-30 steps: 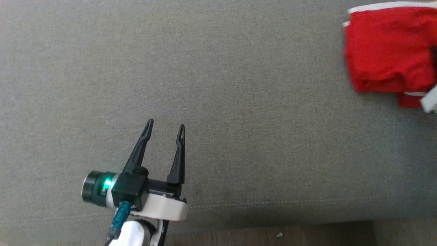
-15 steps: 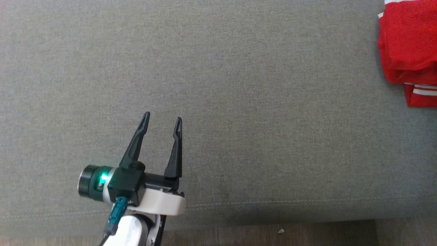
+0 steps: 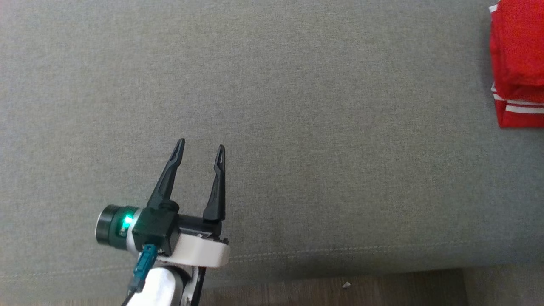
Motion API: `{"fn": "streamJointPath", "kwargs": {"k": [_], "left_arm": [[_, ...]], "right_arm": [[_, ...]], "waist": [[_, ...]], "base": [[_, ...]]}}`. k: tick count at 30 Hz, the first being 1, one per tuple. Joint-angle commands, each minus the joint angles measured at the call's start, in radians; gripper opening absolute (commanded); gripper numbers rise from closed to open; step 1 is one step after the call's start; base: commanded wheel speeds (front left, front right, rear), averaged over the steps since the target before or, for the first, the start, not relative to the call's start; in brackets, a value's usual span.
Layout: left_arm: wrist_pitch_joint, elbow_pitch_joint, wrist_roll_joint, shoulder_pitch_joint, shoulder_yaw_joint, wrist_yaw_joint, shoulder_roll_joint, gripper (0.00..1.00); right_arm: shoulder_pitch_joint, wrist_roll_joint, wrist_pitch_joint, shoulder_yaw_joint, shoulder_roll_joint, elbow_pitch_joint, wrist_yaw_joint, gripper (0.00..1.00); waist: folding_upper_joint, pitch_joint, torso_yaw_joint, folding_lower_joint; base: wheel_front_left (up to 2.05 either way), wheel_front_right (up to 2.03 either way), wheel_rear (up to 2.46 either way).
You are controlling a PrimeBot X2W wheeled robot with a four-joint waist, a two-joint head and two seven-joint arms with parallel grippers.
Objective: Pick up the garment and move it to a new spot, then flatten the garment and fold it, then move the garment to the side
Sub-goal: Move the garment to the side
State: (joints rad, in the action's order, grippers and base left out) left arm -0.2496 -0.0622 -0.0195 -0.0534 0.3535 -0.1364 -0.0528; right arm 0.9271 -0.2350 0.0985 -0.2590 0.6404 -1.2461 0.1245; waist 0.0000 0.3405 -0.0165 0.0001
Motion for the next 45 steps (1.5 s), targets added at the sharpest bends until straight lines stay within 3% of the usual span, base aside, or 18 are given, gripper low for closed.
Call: {"fn": "streamJointPath", "kwargs": {"k": [1,2,8,11,17,20,23,29,33,45], "left_arm": [[-0.012,-0.035,0.003,-0.025,-0.030,0.002,0.001,1.00],[-0.012,-0.035,0.002,-0.027,-0.029,0.002,0.001,1.00],[-0.012,-0.028,-0.002,-0.026,-0.032,0.005,0.001,1.00],[-0.012,-0.021,-0.002,-0.017,-0.036,0.005,0.001,1.00],[-0.012,-0.009,-0.025,0.015,-0.047,-0.003,0.002,1.00],[-0.012,-0.009,-0.047,0.032,-0.057,-0.011,0.002,1.00],[-0.012,-0.013,-0.078,0.051,-0.069,-0.023,0.002,1.00],[-0.012,-0.005,-0.108,0.094,-0.097,-0.018,0.002,1.00],[-0.012,-0.048,-0.055,0.123,-0.103,-0.005,0.002,1.00],[-0.012,-0.074,-0.012,0.197,-0.116,0.034,0.000,1.00]], "right_arm": [[0.003,0.022,0.011,0.008,0.013,0.011,0.006,0.53],[0.003,0.038,0.014,0.023,0.013,0.008,0.006,1.00],[0.011,0.176,0.046,0.115,0.017,0.010,0.006,1.00],[-0.007,0.246,0.084,0.172,-0.023,0.064,0.006,1.00],[-0.176,0.262,0.149,0.263,-0.264,0.278,0.006,1.00],[-0.309,0.183,0.161,0.224,-0.393,0.427,0.006,1.00],[-0.465,0.108,0.163,0.180,-0.448,0.613,0.006,1.00],[-0.752,0.069,0.163,0.177,-0.515,1.003,0.006,1.00],[-0.902,0.075,0.163,0.173,-0.546,1.168,0.006,1.00],[-1.023,0.111,0.163,0.152,-0.563,1.182,0.006,1.00]], "waist": [[0.0000,0.001,-0.001,-0.0001],[0.0000,0.001,-0.002,-0.0001],[0.0000,-0.017,-0.004,-0.0001],[0.0000,-0.045,-0.001,-0.0001],[0.0000,-0.137,0.015,-0.0001],[0.0000,-0.188,0.030,-0.0001],[0.0000,-0.234,0.048,-0.0001],[0.0000,-0.307,0.078,-0.0001],[0.0000,-0.339,0.088,-0.0001],[0.0000,-0.364,0.086,-0.0001]], "base": [[0.00,0.00,0.00],[0.00,0.00,0.00],[0.00,0.00,0.00],[0.00,0.00,0.00],[0.00,0.00,0.00],[0.00,0.00,0.00],[0.00,0.00,0.00],[0.00,0.00,0.00],[0.00,0.00,0.00],[0.00,0.00,0.00]]}}
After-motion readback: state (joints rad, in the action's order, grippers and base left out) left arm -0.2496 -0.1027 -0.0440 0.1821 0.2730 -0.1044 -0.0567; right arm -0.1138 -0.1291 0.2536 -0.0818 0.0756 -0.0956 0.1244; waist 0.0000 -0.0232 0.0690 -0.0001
